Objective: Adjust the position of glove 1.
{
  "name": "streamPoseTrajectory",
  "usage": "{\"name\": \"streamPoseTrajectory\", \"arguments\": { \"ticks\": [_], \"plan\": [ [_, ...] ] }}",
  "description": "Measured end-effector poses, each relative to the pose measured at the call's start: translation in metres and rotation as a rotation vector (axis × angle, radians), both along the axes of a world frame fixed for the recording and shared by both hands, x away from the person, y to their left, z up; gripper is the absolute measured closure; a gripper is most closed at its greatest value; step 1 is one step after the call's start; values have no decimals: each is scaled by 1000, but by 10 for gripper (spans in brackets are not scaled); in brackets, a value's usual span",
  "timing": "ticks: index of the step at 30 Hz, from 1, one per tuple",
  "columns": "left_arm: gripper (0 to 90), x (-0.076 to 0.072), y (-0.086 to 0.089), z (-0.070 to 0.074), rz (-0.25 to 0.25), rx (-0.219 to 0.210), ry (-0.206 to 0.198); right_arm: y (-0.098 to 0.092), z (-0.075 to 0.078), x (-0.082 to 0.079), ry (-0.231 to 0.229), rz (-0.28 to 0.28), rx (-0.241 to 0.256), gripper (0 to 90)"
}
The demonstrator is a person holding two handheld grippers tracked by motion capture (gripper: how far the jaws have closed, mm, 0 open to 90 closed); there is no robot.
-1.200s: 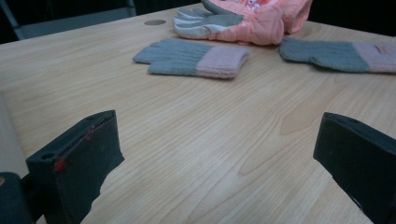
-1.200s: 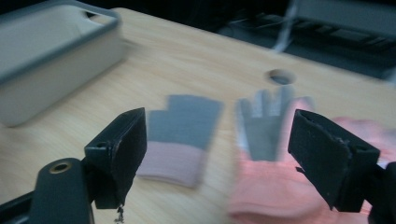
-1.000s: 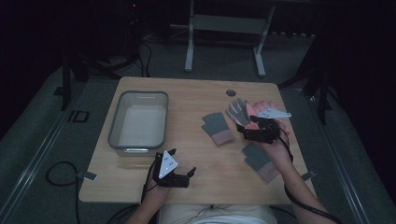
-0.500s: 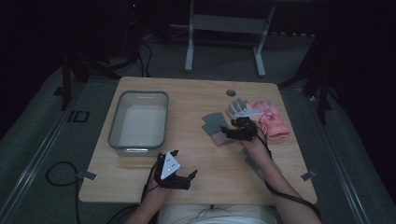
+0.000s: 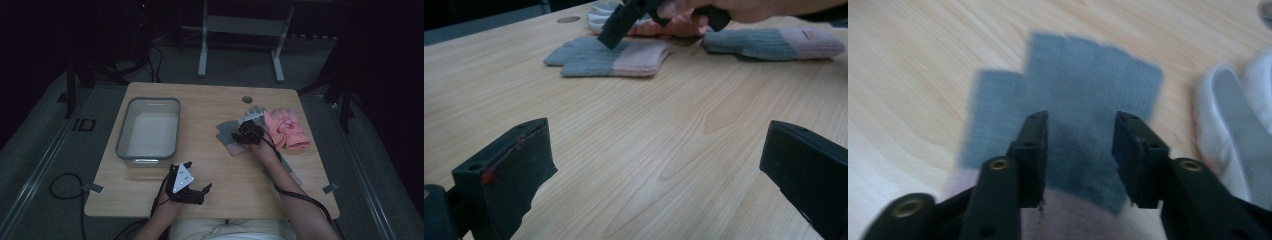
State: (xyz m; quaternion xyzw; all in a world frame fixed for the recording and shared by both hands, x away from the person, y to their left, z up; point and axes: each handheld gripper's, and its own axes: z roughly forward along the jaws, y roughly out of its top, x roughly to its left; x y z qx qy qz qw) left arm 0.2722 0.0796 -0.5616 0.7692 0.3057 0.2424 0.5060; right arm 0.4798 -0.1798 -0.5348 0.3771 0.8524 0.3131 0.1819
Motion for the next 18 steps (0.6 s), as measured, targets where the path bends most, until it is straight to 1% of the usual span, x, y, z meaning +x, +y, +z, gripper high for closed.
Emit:
{"name": "streamPoseTrajectory", "arguments": {
  "ticks": [1,2,3,4,5,6,7,8,10,11,12,13,14,15,16,17,18],
  "plan": [
    [3,0,0,0,-7,1,-1,0,-4,4,60,-12,5,597],
    [3,0,0,0,-13,-3,3,-1,-6,6,80,-3,10,603],
    [3,0,0,0,-3,-1,3,-2,-7,6,62,15,10,609],
    [3,0,0,0,-7,0,1,-3,-8,6,65,17,19,614],
    [3,0,1,0,-14,-2,2,-4,-7,7,78,12,26,629],
    [3,0,1,0,-14,-2,2,-4,-7,7,78,12,26,629],
    [3,0,2,0,1,-12,5,-4,-7,7,82,10,25,641],
    [3,0,2,0,0,-14,6,-2,-7,7,82,-3,26,707],
    [3,1,2,0,7,-19,10,1,-7,6,73,-8,19,778],
    [3,1,3,0,1,-21,9,2,-7,6,77,-13,26,807],
    [3,0,3,0,9,-23,6,4,-7,6,79,-24,25,832],
    [3,0,3,0,13,-22,6,5,-5,6,86,-41,27,845],
    [3,0,3,0,6,-24,8,6,-4,6,101,-59,43,847],
    [3,0,3,0,11,-25,4,8,-1,5,105,-69,42,851],
    [3,-1,4,0,19,-29,-1,10,2,2,94,-84,39,854],
    [3,0,4,0,17,-33,-1,12,5,0,96,-97,61,854],
    [3,0,4,0,16,-33,2,13,10,-3,95,-99,69,854]
  ]
}}
